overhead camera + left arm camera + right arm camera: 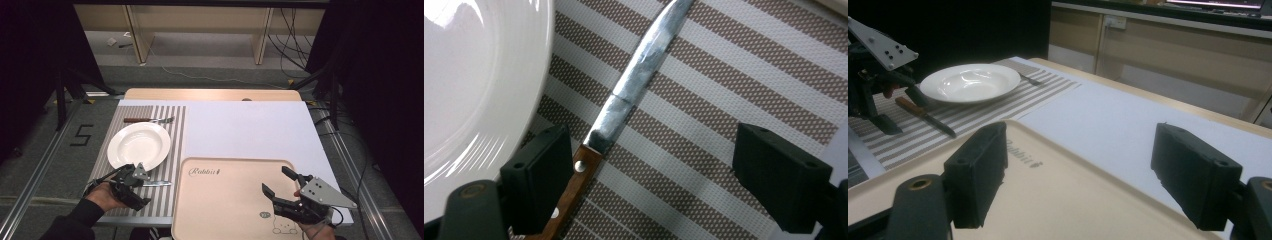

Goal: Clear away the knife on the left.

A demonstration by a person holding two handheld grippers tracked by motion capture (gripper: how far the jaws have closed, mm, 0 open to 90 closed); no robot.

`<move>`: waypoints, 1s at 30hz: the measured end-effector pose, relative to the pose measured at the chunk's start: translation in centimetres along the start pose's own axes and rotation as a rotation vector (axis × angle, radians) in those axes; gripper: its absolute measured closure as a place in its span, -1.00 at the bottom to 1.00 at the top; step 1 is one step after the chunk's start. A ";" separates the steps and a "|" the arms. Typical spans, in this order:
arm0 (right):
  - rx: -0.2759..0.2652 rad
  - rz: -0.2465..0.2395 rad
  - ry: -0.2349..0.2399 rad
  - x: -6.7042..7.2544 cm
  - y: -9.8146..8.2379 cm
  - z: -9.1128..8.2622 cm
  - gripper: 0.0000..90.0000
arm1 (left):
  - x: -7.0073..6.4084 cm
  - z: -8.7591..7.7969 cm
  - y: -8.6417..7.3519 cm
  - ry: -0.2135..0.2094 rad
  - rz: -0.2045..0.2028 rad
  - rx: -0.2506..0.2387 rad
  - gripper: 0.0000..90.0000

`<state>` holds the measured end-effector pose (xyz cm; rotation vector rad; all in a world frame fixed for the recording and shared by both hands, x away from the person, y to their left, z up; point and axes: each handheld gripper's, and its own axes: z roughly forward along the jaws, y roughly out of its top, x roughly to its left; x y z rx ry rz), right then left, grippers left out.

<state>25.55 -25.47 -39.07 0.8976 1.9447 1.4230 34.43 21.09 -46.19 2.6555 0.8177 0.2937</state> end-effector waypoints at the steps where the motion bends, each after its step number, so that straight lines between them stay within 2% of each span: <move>1: 0.001 0.000 0.000 0.0 0.0 0.0 -0.47 | 0.1 0.0 0.0 0.001 -0.001 0.000 -0.63; 12: -0.001 0.000 0.003 0.0 0.0 0.1 -0.47 | 0.3 0.9 0.1 0.013 0.021 0.029 -0.64; 15: -0.001 -0.004 0.005 0.1 0.0 0.1 -0.47 | 0.4 1.0 0.1 0.009 0.011 0.026 -0.65; 18: -0.001 -0.005 0.004 0.1 0.0 0.1 -0.47 | 0.8 1.1 -0.1 -0.014 -0.008 0.022 -0.66; 19: -0.001 -0.005 0.004 0.1 0.0 0.1 -0.47 | 1.0 1.1 -0.1 -0.004 -0.003 0.023 -0.66; 20: 0.003 -0.006 0.004 0.1 0.0 0.1 -0.47 | 1.1 1.2 -0.1 -0.024 -0.035 0.026 -0.68; 25: 0.002 -0.005 0.004 0.1 0.0 0.1 -0.47 | 1.7 1.3 -0.4 -0.061 -0.105 0.044 -0.70; 26: 0.003 -0.008 0.005 0.1 0.0 0.1 -0.47 | 1.9 1.2 -0.4 -0.069 -0.129 0.055 -0.64; 28: -0.002 -0.004 0.006 0.1 0.0 0.1 -0.47 | 2.0 1.2 -0.6 -0.068 -0.151 0.057 -0.59; 30: -0.001 -0.005 0.005 0.1 0.0 0.1 -0.47 | 2.1 0.9 -0.6 -0.064 -0.170 0.079 -0.52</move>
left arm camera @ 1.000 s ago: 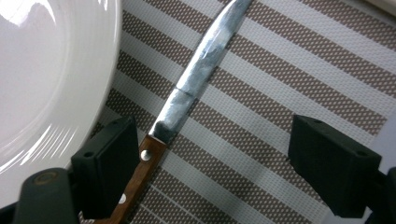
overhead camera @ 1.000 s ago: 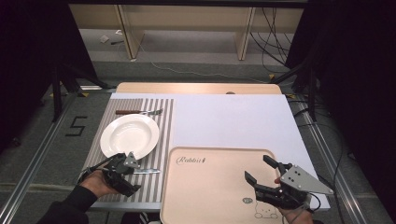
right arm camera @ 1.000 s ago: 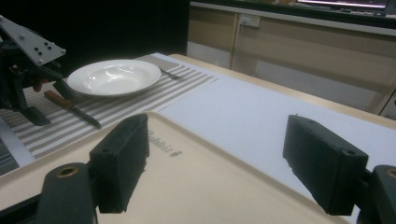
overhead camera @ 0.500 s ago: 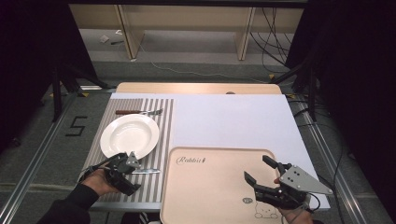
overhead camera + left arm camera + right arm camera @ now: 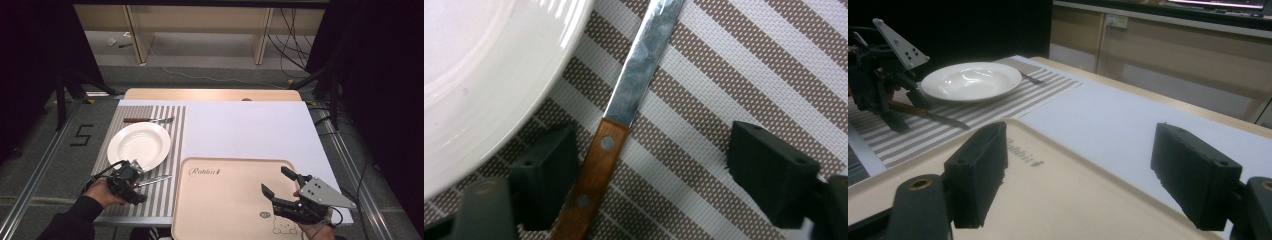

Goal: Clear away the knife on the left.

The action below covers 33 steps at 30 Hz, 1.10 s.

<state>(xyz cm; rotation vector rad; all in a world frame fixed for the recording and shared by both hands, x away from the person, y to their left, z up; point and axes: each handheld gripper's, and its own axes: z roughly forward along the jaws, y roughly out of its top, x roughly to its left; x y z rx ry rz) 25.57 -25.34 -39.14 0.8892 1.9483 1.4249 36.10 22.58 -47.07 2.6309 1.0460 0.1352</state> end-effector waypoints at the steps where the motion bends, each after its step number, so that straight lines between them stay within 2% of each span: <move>1: 0.000 0.000 0.000 0.0 0.0 0.0 -0.47 | 0.0 0.0 0.0 0.000 0.000 0.000 -0.47; 2: 0.001 -0.001 0.002 0.0 0.0 0.0 -0.47 | 0.1 -0.1 0.0 0.003 -0.009 0.004 -0.47; 4: 0.000 0.000 -0.001 0.0 0.0 0.0 -0.47 | 0.5 -0.4 -0.1 0.011 -0.020 0.012 -0.29; 8: 0.003 0.000 -0.003 0.0 0.0 0.0 -0.47 | 0.6 -0.6 -0.2 0.013 -0.011 0.024 -0.17; 12: 0.003 -0.001 -0.001 0.0 0.0 0.0 -0.47 | 0.7 -0.7 0.0 0.018 -0.021 0.045 0.03; 17: 0.007 -0.001 -0.003 0.0 0.0 0.0 -0.47 | 0.8 -0.8 0.0 0.016 -0.023 0.055 0.16; 26: 0.005 -0.003 -0.001 0.0 0.0 0.0 -0.47 | 0.9 -0.9 0.1 0.015 0.002 0.073 0.43; 30: 0.005 -0.002 -0.001 0.0 0.0 0.0 -0.47 | 1.1 -1.0 0.0 0.010 -0.015 0.074 0.56; 33: 0.008 -0.004 0.000 0.0 -0.1 0.0 -0.47 | 1.2 -1.0 -0.1 0.005 -0.023 0.080 0.58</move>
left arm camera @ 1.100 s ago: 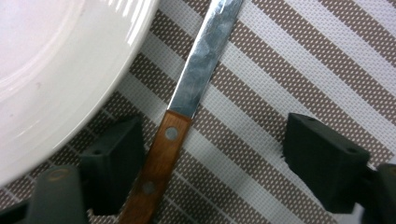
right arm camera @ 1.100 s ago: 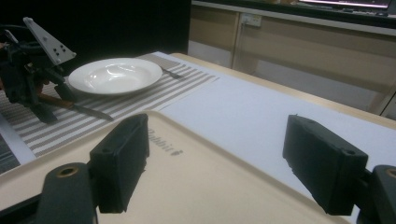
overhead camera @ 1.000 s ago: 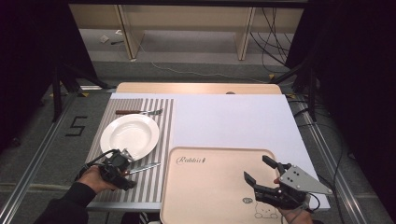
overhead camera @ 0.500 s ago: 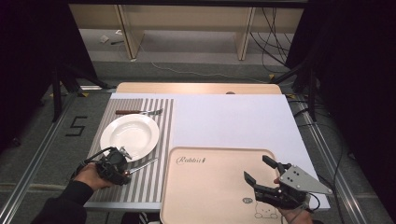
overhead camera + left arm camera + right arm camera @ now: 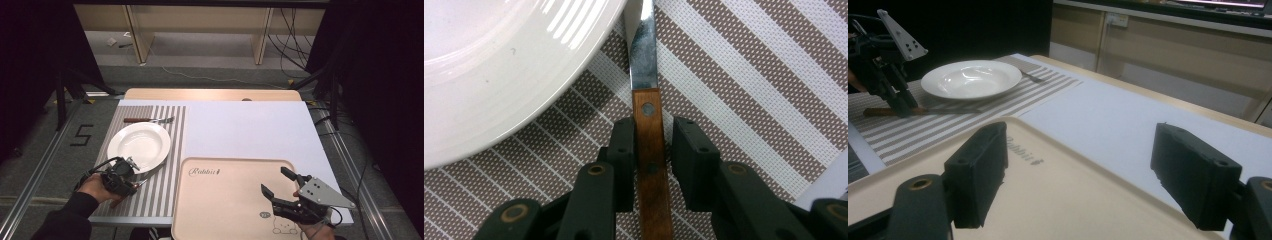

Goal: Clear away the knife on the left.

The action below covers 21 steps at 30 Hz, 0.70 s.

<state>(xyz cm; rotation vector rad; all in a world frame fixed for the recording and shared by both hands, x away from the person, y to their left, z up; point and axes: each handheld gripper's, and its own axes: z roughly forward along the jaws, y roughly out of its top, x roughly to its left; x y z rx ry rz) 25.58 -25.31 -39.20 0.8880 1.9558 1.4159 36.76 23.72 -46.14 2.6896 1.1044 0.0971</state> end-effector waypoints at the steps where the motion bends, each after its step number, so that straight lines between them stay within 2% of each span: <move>1: -0.002 0.001 -0.001 0.0 0.0 0.0 -0.47 | 0.0 0.0 0.0 0.000 -0.004 0.004 0.58; 5: 0.000 -0.001 0.000 0.0 0.0 0.0 -0.47 | 0.0 0.0 0.1 0.012 -0.005 0.012 0.59; 8: -0.001 0.000 0.000 0.0 0.0 0.0 -0.47 | 0.0 0.0 0.2 0.015 -0.009 0.014 0.70; 12: 0.003 -0.003 0.001 0.0 0.0 0.0 -0.47 | -0.2 0.0 0.3 0.025 0.004 0.019 0.70; 15: 0.001 -0.001 -0.001 0.0 0.0 0.0 -0.47 | -0.5 -0.4 0.4 0.035 0.025 0.002 0.71; 17: 0.005 -0.003 0.000 0.0 0.0 0.0 -0.47 | -0.6 -0.8 0.5 0.022 0.016 -0.008 0.71; 21: 0.002 0.000 -0.002 0.0 0.0 0.0 -0.47 | -1.2 -1.5 0.8 0.029 0.021 -0.032 0.71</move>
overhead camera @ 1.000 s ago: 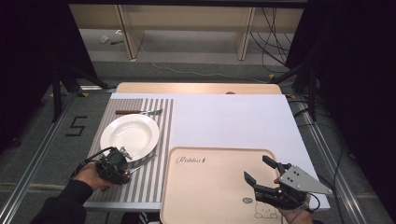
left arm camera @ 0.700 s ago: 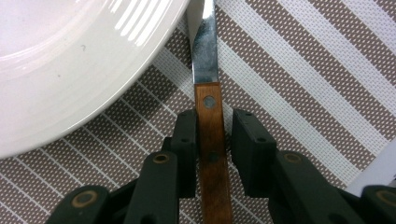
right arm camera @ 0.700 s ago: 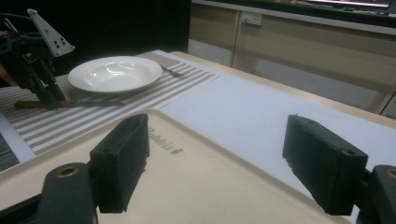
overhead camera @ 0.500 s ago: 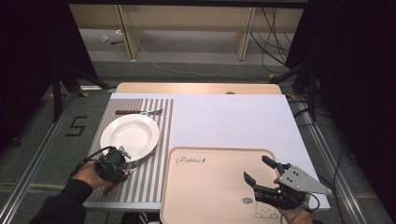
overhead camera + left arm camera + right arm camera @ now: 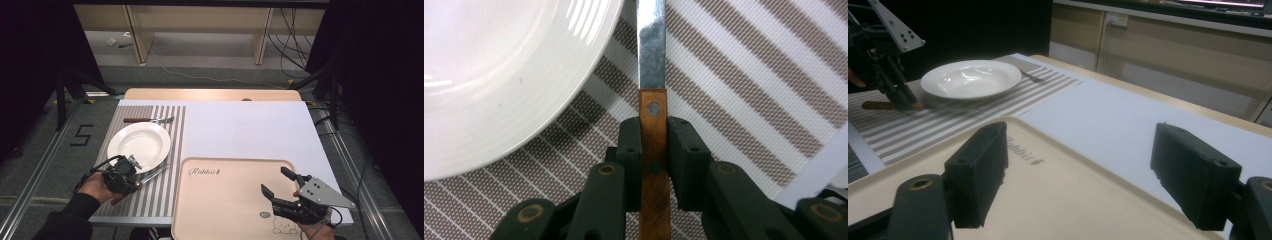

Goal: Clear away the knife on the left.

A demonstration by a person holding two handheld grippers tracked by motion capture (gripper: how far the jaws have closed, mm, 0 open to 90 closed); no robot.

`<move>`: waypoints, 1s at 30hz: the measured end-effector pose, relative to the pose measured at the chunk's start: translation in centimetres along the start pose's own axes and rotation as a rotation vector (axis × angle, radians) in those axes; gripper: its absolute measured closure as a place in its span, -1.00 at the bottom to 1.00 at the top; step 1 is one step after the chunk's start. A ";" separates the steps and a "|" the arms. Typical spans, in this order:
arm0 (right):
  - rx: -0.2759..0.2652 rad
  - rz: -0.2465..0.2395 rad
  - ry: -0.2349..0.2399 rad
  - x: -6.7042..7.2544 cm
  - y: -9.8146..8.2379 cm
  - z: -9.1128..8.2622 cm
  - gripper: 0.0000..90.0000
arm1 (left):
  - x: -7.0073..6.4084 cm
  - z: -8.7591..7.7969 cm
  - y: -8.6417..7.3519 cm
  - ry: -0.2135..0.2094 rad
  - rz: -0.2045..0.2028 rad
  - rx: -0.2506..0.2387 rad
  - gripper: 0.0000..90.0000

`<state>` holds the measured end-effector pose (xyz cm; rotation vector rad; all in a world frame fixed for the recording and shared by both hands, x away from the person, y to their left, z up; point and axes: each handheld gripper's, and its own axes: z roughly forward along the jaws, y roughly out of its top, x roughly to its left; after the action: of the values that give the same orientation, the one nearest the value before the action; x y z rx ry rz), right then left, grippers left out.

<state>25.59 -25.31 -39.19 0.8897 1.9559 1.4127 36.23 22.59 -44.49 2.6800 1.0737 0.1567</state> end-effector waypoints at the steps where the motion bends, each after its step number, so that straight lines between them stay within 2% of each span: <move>1: 0.001 -0.001 0.000 0.0 0.0 0.0 -0.47 | -0.1 -0.2 0.1 -0.001 -0.001 -0.014 0.71; 6: 0.000 0.002 -0.001 0.0 0.0 0.0 -0.47 | -0.6 -0.6 0.3 -0.052 -0.001 -0.047 0.71; 8: 0.001 -0.001 -0.001 0.0 0.0 0.0 -0.47 | -0.8 -0.7 0.5 -0.076 -0.012 -0.073 0.71; 11: -0.004 0.003 -0.001 0.0 0.0 0.0 -0.47 | -0.9 -0.7 0.6 -0.086 -0.021 -0.098 0.71; 15: 0.001 -0.001 -0.001 0.0 0.0 0.0 -0.47 | -1.6 -1.1 1.3 -0.149 -0.036 -0.190 0.71; 17: -0.004 0.001 -0.001 0.0 0.0 0.0 -0.47 | -2.3 -1.2 1.8 -0.147 -0.023 -0.232 0.71; 19: -0.004 0.002 -0.001 0.0 0.0 0.0 -0.47 | -2.6 -1.2 2.0 -0.151 -0.015 -0.249 0.71; 20: 0.001 -0.001 0.000 0.0 0.0 0.0 -0.47 | -3.2 -1.3 2.4 -0.179 -0.014 -0.283 0.71; 22: -0.002 0.000 0.000 0.0 0.0 0.0 -0.47 | -3.8 -1.3 2.9 -0.220 -0.026 -0.315 0.71; 23: -0.002 0.000 0.000 0.0 0.0 0.0 -0.47 | -3.8 -1.3 2.9 -0.220 -0.026 -0.315 0.71; 26: 0.001 -0.001 0.001 0.0 0.0 0.0 -0.47 | -4.9 -1.3 3.6 -0.264 -0.016 -0.330 0.71; 29: -0.004 0.001 -0.001 0.0 0.0 0.0 -0.47 | -5.4 -1.2 4.0 -0.286 -0.025 -0.343 0.71; 30: -0.004 0.002 -0.001 0.0 0.0 0.0 -0.47 | -6.1 -1.0 4.3 -0.279 -0.008 -0.337 0.71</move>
<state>25.59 -25.33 -39.20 0.8902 1.9512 1.4172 34.49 15.50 -42.43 2.3125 0.8827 -0.0355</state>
